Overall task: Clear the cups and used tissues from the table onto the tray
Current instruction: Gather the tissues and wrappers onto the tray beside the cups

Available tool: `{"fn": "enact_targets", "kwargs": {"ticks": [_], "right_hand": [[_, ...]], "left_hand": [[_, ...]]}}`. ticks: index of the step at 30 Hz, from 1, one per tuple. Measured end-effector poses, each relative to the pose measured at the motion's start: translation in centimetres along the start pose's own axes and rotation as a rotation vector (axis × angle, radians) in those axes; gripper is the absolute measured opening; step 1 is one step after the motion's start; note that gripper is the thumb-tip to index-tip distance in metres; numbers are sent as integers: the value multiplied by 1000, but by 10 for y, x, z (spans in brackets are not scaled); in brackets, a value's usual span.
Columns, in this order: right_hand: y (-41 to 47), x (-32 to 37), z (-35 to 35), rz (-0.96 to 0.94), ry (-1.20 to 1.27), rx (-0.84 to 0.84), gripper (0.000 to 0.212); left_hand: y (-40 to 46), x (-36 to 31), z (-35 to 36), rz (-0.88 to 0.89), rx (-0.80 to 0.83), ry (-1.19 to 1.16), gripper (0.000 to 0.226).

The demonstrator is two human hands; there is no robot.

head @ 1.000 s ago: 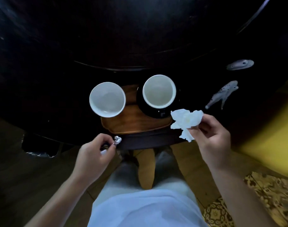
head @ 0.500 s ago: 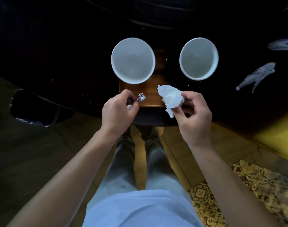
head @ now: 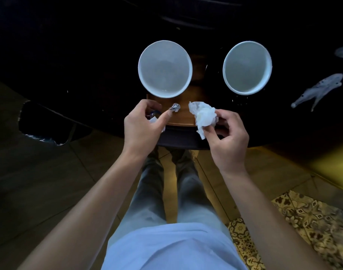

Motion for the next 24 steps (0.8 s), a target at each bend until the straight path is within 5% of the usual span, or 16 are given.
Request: {"fn": "enact_targets", "kwargs": {"ticks": [12,19,24], "right_hand": [[7,7,9,-72,-38,34,34],[12,9,10,-110,-54,-15,35],[11,9,15,-116,-49,7,35]], "left_hand": [[1,0,3,-138,110,-188,31],[-15,-9,14,-70,-19,-151,67],[-13,-9,10,31,-134,-89,56]]}}
Point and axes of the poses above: each hand's wrist, its own y-axis towards the middle knuckle, its own z-axis out of the palm, x = y × z, the point moved 6 cm from there along y, towards the middle knuckle, and after that the axes turned 4 degrees about y, right-handed, at the moved point
